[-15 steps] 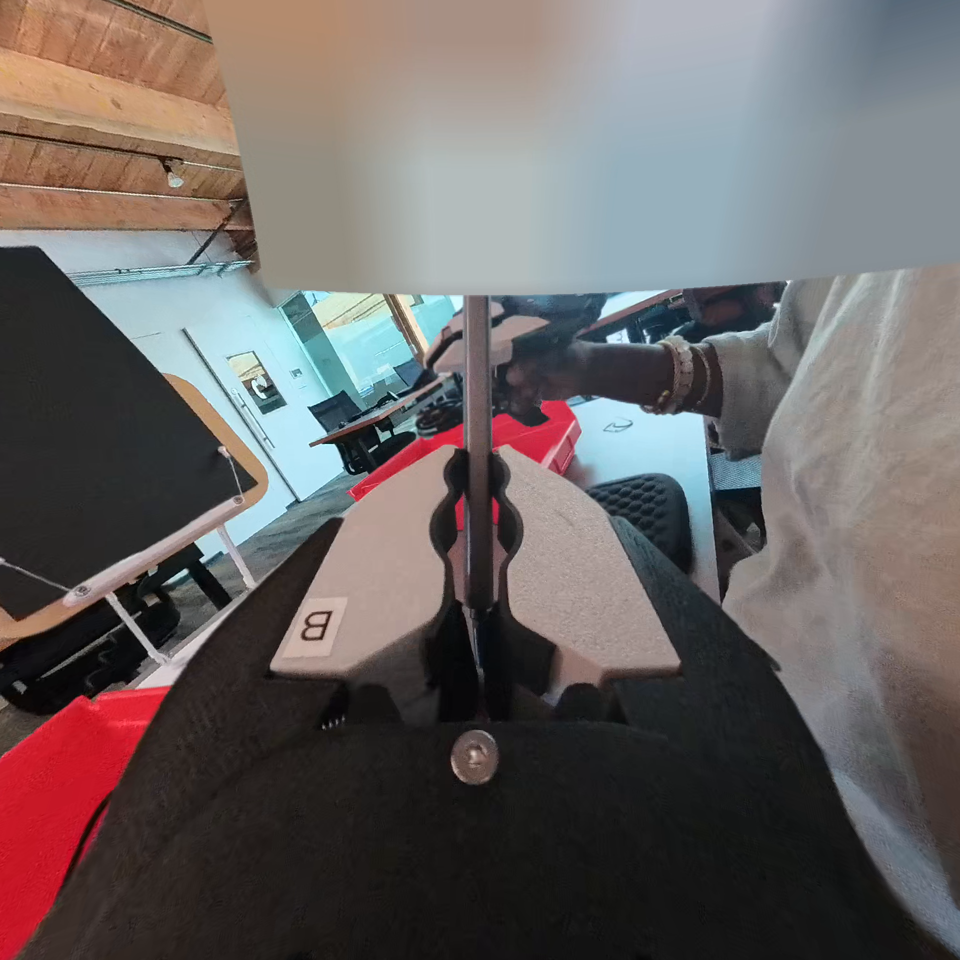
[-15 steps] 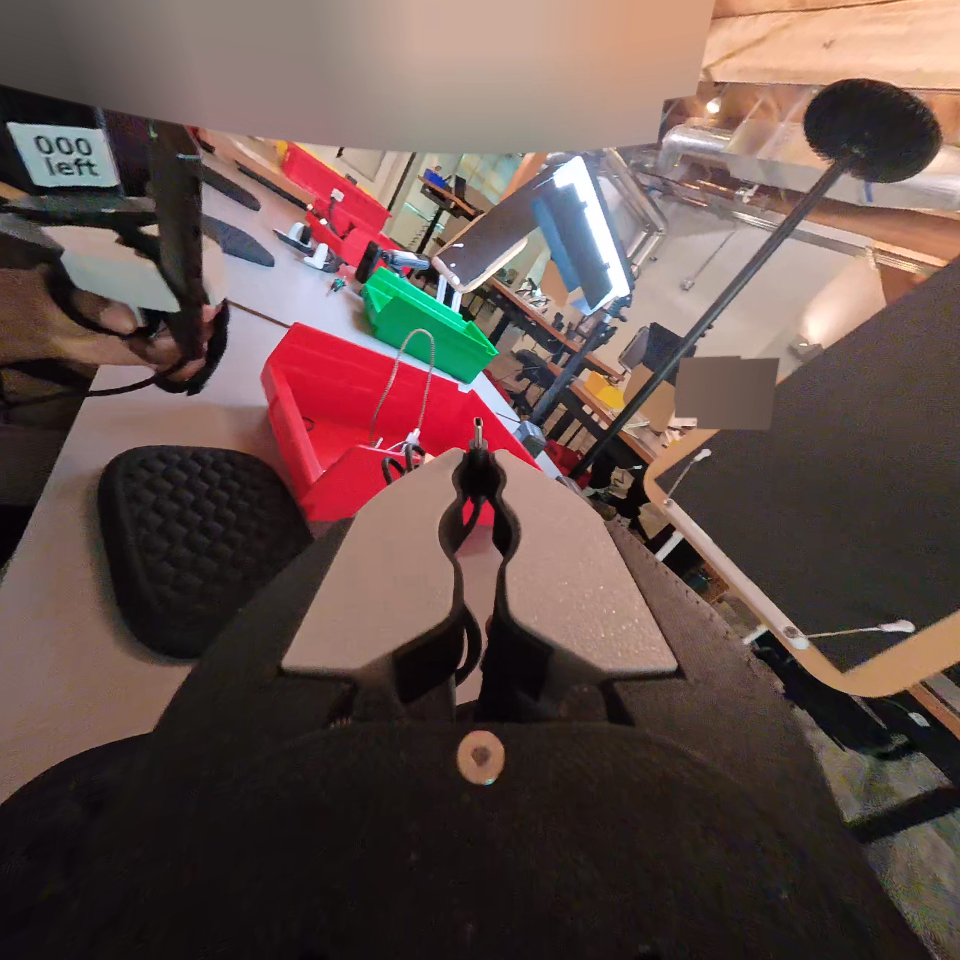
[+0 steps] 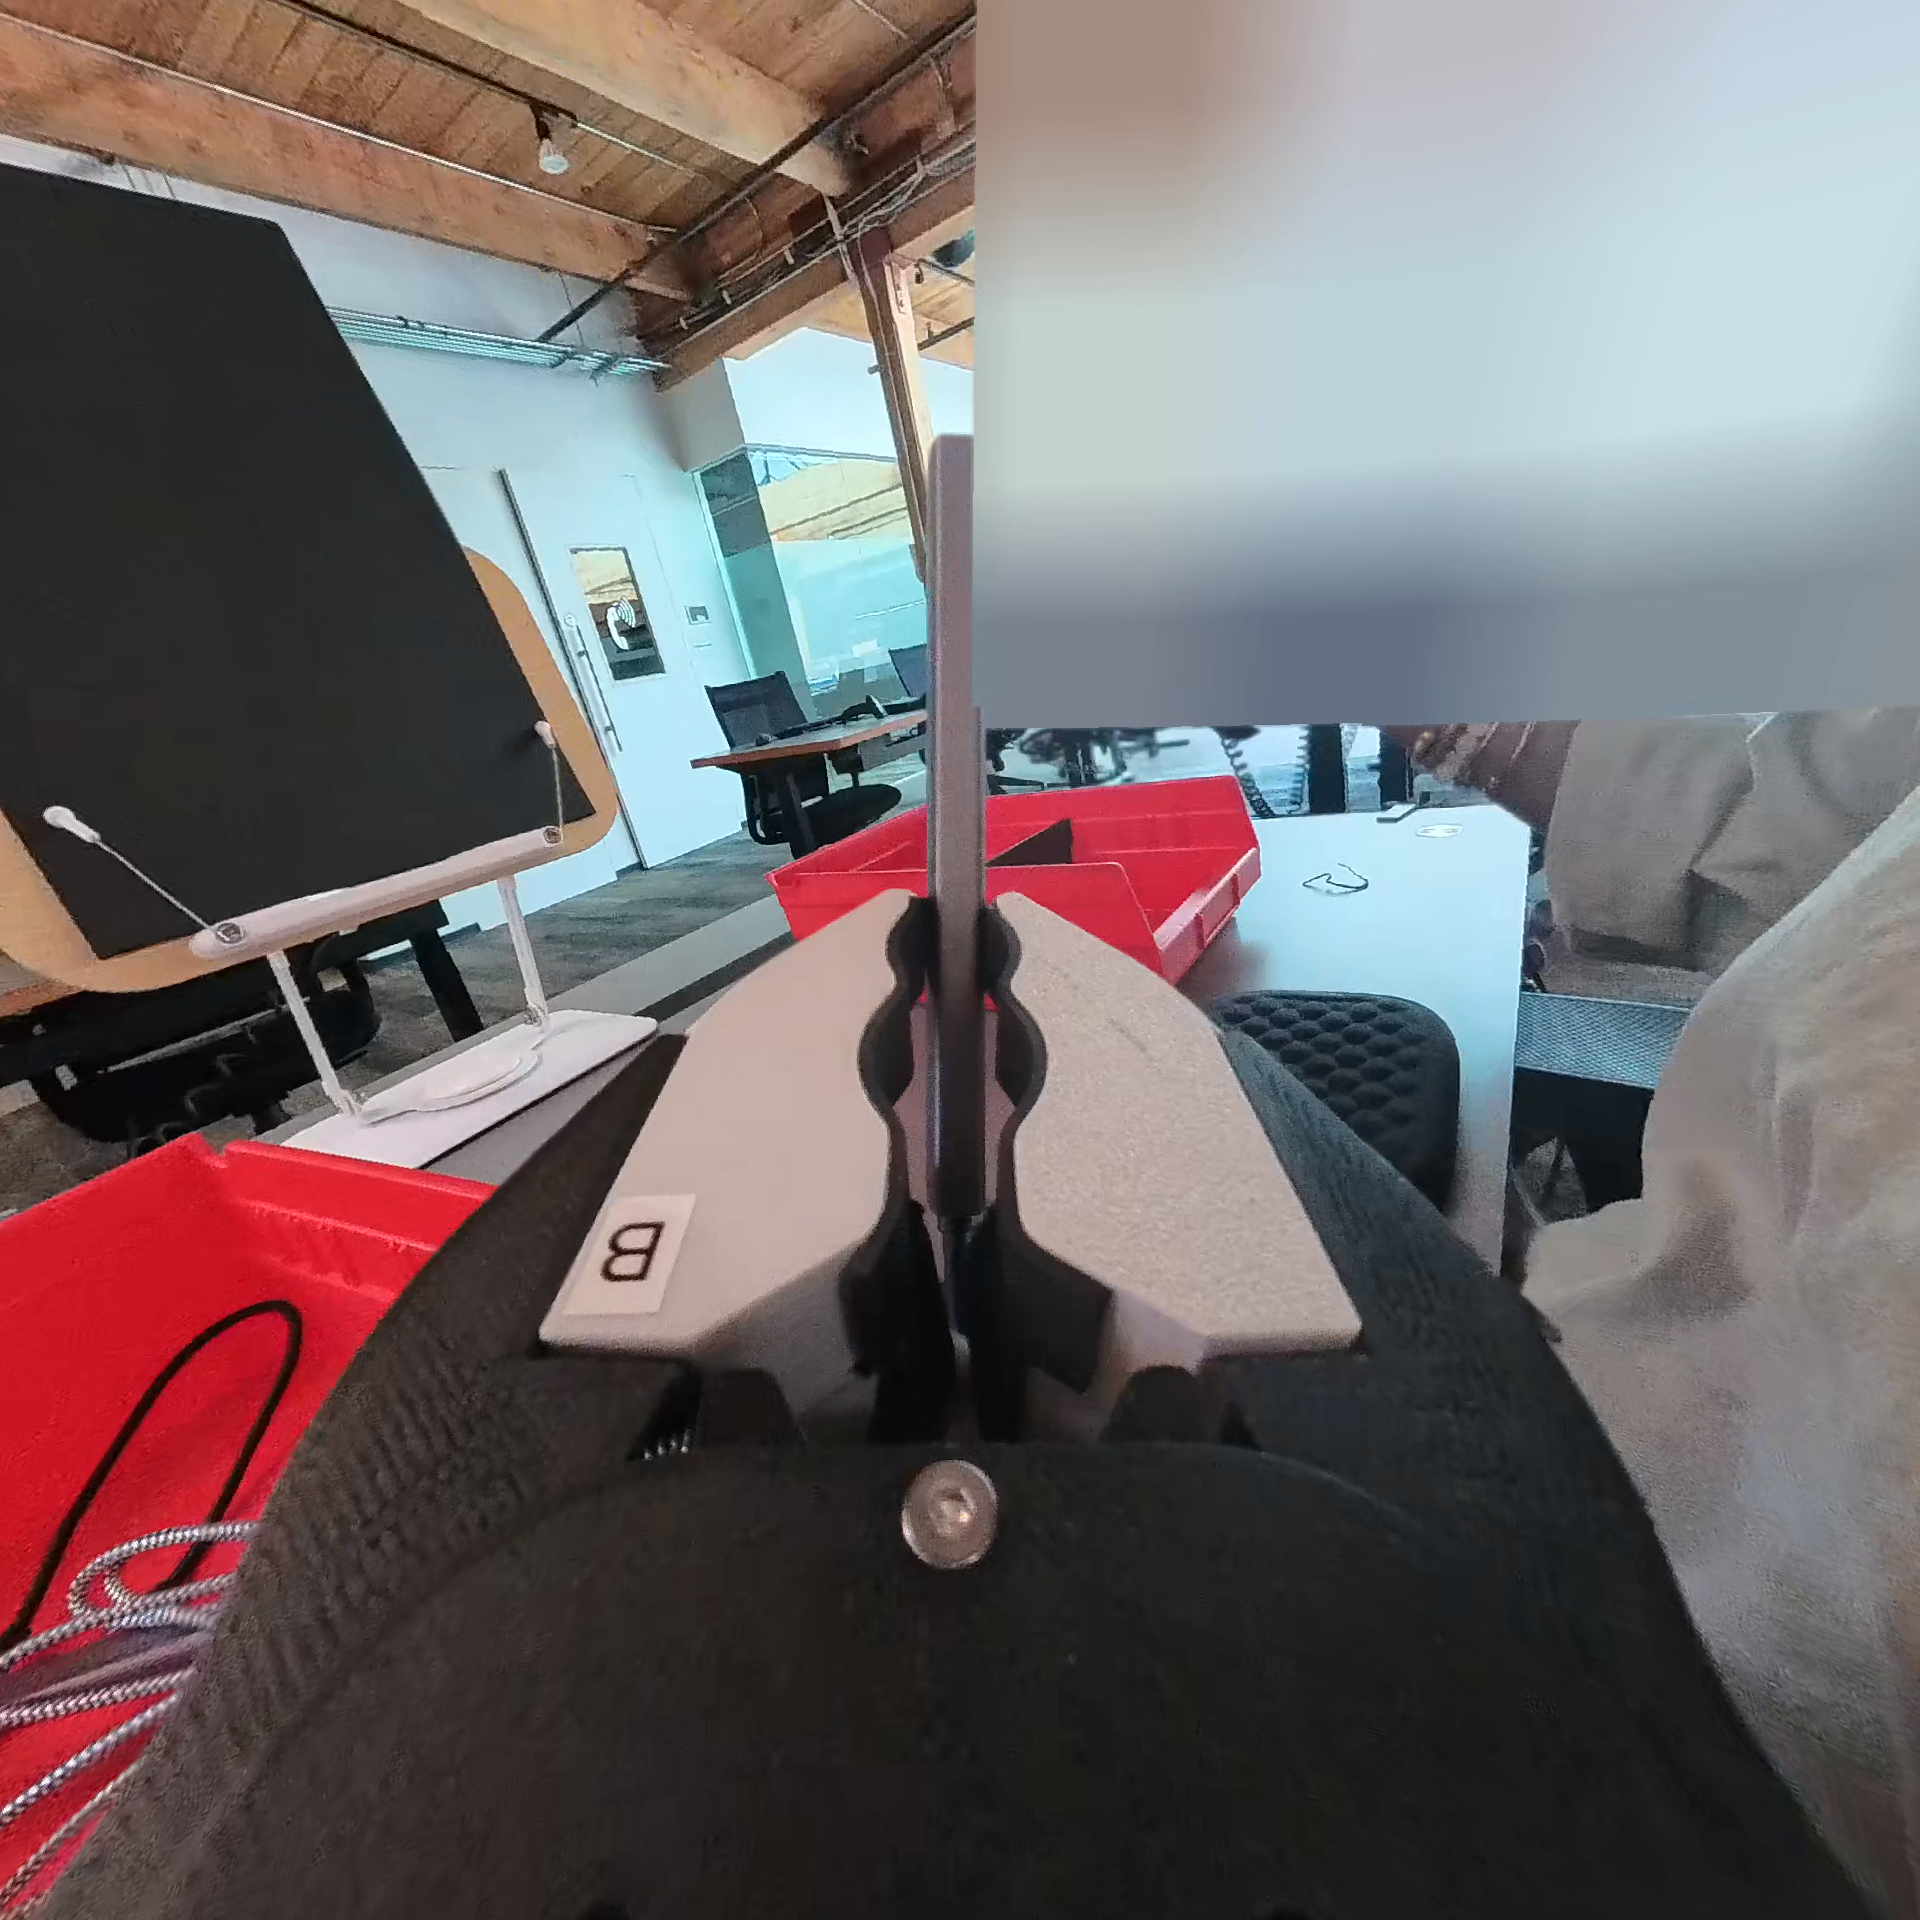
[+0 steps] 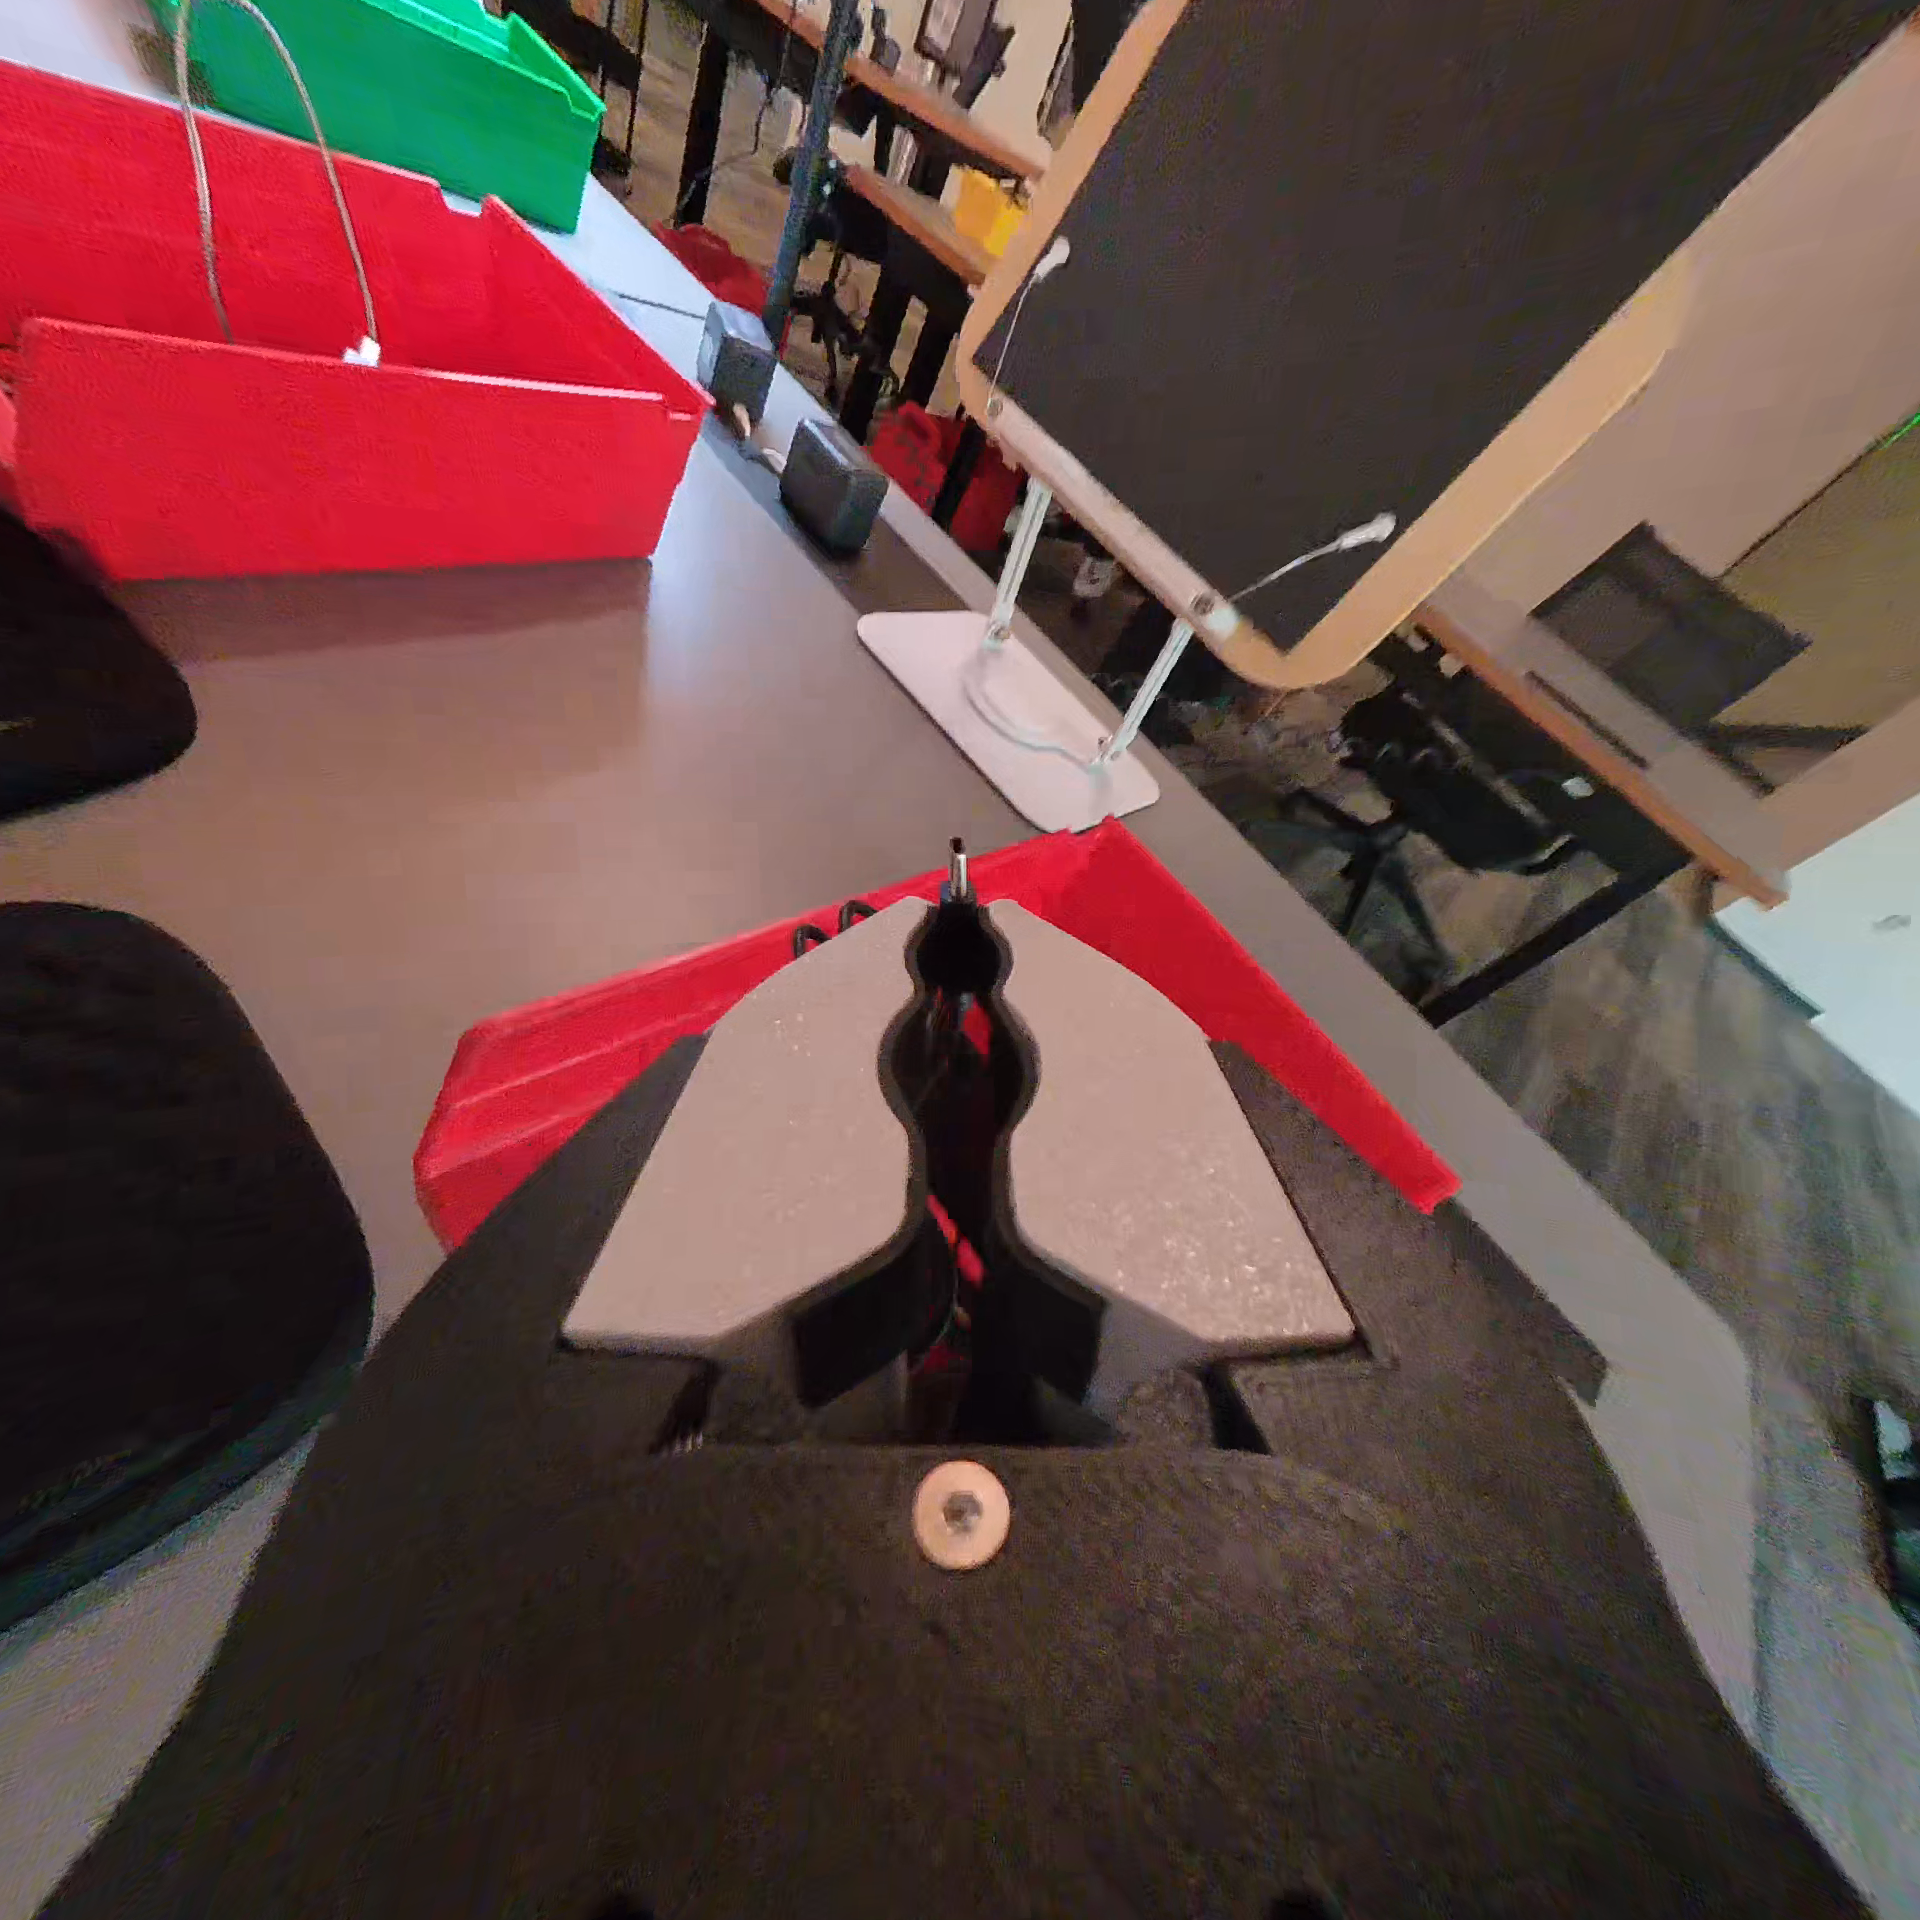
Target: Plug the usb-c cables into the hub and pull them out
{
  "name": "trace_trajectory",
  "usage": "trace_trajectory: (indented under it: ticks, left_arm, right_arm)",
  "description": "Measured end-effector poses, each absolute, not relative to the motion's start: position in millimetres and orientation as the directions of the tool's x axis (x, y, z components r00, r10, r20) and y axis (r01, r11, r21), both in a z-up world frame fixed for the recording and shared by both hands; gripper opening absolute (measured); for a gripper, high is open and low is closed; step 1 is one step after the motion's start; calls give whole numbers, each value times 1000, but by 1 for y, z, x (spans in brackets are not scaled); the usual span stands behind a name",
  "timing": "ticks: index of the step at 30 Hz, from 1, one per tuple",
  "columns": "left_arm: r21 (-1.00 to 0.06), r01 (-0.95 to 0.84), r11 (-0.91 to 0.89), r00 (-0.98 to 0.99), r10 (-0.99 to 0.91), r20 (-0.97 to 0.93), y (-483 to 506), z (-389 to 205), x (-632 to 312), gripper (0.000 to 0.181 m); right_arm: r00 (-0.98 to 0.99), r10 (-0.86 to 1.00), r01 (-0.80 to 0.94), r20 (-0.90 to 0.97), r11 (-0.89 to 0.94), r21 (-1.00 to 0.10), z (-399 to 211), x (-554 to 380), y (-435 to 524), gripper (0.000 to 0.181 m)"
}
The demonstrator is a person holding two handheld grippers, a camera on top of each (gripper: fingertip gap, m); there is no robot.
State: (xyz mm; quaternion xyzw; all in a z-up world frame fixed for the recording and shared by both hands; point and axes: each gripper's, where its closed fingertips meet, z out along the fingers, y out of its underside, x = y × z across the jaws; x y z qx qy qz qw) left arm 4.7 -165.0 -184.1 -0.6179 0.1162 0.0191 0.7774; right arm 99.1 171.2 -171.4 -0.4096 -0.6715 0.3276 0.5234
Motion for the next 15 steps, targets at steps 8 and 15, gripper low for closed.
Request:
trace_trajectory:
  ticks: [8, 15]
  left_arm:
    - [-971, -143, 190, 978, -125, -169, -160, -186, 5, 8]
    - [-976, -125, 180, 978, -141, -151, -155, -188, 7, 8]
  right_arm:
    - [-147, 964, 430, 220, 262, -864, -238, 99, 197, 38]
    - [-151, 955, 382, 255, 294, -876, -215, 91, 171, 83]
